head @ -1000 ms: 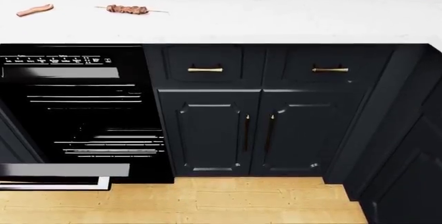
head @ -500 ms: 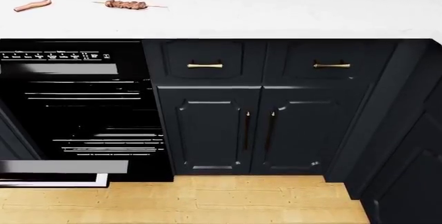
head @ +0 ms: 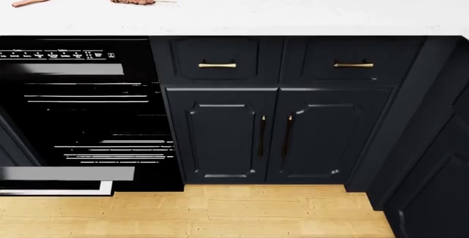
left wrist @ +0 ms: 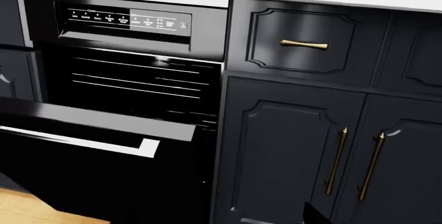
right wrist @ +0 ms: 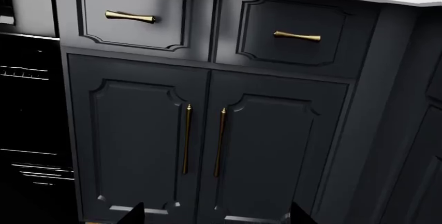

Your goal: Close the dishwasher door

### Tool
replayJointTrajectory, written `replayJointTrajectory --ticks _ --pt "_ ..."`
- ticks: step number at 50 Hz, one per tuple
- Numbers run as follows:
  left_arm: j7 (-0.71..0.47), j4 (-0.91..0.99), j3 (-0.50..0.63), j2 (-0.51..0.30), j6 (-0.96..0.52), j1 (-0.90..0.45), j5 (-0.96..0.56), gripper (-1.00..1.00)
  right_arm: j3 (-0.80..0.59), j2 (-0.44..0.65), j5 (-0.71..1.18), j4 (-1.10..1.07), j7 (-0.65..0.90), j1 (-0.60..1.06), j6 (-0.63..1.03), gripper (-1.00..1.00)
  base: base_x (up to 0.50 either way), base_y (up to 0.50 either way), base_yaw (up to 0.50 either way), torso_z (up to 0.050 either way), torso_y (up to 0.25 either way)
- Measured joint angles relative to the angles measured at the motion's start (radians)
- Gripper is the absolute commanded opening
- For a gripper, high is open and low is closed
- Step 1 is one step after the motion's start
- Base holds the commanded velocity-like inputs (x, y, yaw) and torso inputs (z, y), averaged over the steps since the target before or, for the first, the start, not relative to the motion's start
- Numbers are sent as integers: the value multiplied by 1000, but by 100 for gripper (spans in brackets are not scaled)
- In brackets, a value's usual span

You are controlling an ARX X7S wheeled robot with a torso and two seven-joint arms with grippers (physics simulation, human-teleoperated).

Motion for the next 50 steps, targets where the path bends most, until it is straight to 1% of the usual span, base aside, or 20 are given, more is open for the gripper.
replayJointTrajectory --ticks 50 --pt "-28 -12 29 -17 4 -16 -11 100 -20 14 -1 19 20 11 -9 100 0 0 0 -20 0"
